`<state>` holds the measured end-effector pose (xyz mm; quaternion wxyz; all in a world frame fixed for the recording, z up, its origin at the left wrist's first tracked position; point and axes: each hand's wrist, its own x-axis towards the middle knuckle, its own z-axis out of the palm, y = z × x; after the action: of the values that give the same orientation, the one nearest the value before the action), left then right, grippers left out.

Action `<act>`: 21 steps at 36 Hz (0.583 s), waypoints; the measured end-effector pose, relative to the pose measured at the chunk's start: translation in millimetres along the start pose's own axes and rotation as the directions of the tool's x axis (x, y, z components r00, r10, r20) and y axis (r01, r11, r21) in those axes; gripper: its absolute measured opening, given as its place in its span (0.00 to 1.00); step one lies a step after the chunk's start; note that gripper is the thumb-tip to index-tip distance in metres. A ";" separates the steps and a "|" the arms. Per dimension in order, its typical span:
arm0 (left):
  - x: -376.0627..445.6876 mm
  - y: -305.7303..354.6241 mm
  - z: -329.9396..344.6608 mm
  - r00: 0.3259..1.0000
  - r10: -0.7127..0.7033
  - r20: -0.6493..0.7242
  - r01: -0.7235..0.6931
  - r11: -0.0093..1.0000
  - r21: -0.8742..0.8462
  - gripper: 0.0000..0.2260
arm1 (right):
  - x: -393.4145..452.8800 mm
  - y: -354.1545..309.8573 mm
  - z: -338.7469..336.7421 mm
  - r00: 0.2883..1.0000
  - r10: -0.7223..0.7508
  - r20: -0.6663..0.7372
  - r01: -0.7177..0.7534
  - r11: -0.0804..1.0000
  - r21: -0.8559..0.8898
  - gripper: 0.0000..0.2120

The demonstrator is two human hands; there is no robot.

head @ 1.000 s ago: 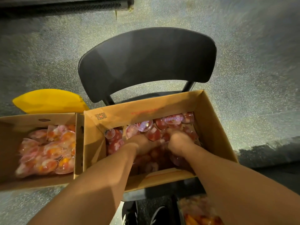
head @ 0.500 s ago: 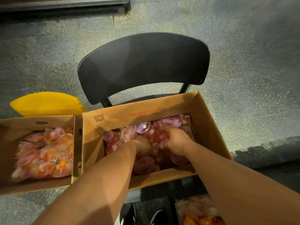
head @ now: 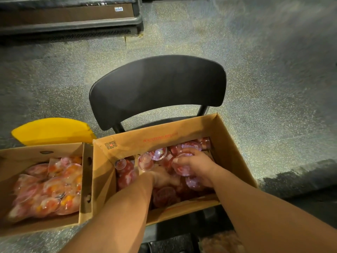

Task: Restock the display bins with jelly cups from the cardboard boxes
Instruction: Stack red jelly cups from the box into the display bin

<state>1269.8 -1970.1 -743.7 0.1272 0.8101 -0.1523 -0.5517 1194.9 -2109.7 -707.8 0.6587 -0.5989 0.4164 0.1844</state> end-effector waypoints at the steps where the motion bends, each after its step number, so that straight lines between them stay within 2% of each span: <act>1: -3.3 2.6 -1.4 1.000 0.000 -0.016 0.000 1.000 0.007 0.39 | -0.7 -0.2 -0.7 1.000 0.002 0.000 -0.002 1.000 0.008 0.21; 5: -20.2 11.2 -13.7 0.995 -0.017 -0.096 0.026 0.995 0.094 0.31 | -9.6 -6.5 0.8 0.999 -0.018 -0.050 0.018 1.000 -0.015 0.29; 7: -32.6 14.5 -26.0 0.983 -0.005 -0.183 0.033 0.989 0.147 0.31 | -18.5 -14.5 0.0 0.996 -0.046 -0.080 0.043 0.998 -0.039 0.35; 9: -49.2 20.0 -42.6 0.965 0.028 -0.260 0.026 0.979 0.202 0.31 | -32.6 -26.5 -3.1 0.991 -0.088 -0.105 0.083 0.995 -0.051 0.36; 12: -84.1 34.2 -67.4 0.936 0.056 -0.348 0.049 0.958 0.284 0.32 | -59.6 -47.3 -7.7 0.978 -0.156 -0.140 0.155 0.988 -0.021 0.30; 15: -124.6 48.8 -88.0 0.868 0.135 -0.477 0.048 0.934 0.354 0.28 | -89.9 -68.8 -13.7 0.957 -0.215 -0.196 0.227 0.973 0.038 0.22; 18: -171.6 66.5 -105.0 0.836 0.222 -0.502 0.027 0.897 0.440 0.31 | -130.8 -91.4 -21.1 0.951 -0.239 -0.195 0.255 0.965 0.060 0.14; 21: -220.9 89.8 -115.9 0.798 0.303 -0.521 -0.004 0.867 0.498 0.29 | -182.5 -109.3 -28.3 0.952 -0.239 -0.191 0.269 0.952 0.149 0.09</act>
<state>1292.2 -1962.9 -479.6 0.0118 0.9296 -0.3030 -0.2094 1159.9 -2113.2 -496.0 0.6883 -0.6018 0.4049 0.0088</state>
